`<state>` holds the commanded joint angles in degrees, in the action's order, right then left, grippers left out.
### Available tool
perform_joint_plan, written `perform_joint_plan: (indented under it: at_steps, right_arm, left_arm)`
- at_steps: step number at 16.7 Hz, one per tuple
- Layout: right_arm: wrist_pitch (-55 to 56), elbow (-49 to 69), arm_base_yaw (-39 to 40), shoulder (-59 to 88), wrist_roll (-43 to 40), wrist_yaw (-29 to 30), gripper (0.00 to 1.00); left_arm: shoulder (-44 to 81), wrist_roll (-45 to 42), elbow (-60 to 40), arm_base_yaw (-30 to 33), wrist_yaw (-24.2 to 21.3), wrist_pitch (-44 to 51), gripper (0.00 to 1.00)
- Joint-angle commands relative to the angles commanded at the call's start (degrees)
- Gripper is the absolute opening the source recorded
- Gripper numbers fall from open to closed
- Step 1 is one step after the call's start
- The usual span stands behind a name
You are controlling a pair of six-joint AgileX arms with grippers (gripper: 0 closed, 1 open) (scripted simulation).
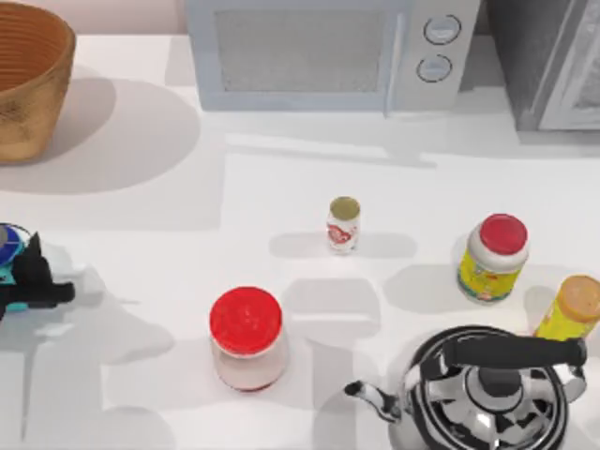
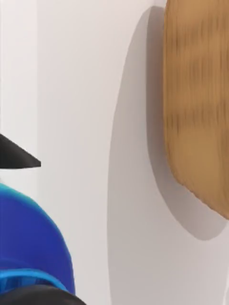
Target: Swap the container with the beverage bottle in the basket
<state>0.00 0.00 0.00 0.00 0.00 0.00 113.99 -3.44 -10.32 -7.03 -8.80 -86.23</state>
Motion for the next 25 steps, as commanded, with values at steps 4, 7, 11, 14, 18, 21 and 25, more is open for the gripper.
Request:
perform_joint_plan:
  at_steps: [4, 7, 11, 14, 18, 21, 25]
  right_arm:
    - [0.0, 0.0, 0.0, 0.0, 0.0, 0.0, 1.0]
    - [0.0, 0.0, 0.0, 0.0, 0.0, 0.0, 1.0]
    - [0.0, 0.0, 0.0, 0.0, 0.0, 0.0, 1.0]
    - [0.0, 0.0, 0.0, 0.0, 0.0, 0.0, 1.0]
    - [0.0, 0.0, 0.0, 0.0, 0.0, 0.0, 1.0]
    - [0.0, 0.0, 0.0, 0.0, 0.0, 0.0, 1.0]
    - [0.0, 0.0, 0.0, 0.0, 0.0, 0.0, 1.0]
  left_arm:
    - [0.0, 0.0, 0.0, 0.0, 0.0, 0.0, 0.0]
    - [-0.02, -0.09, 0.07, -0.03, 0.02, 0.01, 0.0]
    - [-0.74, 0.24, -0.71, 2.49, -1.14, 1.83, 0.0]
    - [-2.94, 0.77, -4.2, 7.32, -3.62, 8.53, 0.0]
    - [-7.85, 1.19, -15.89, 12.96, -7.47, 25.7, 0.0]
    - [-12.3, 1.01, -29.38, 13.57, -9.87, 42.58, 0.0]
    - [-16.14, 0.2, -48.33, 7.4, -10.83, 65.11, 0.0]
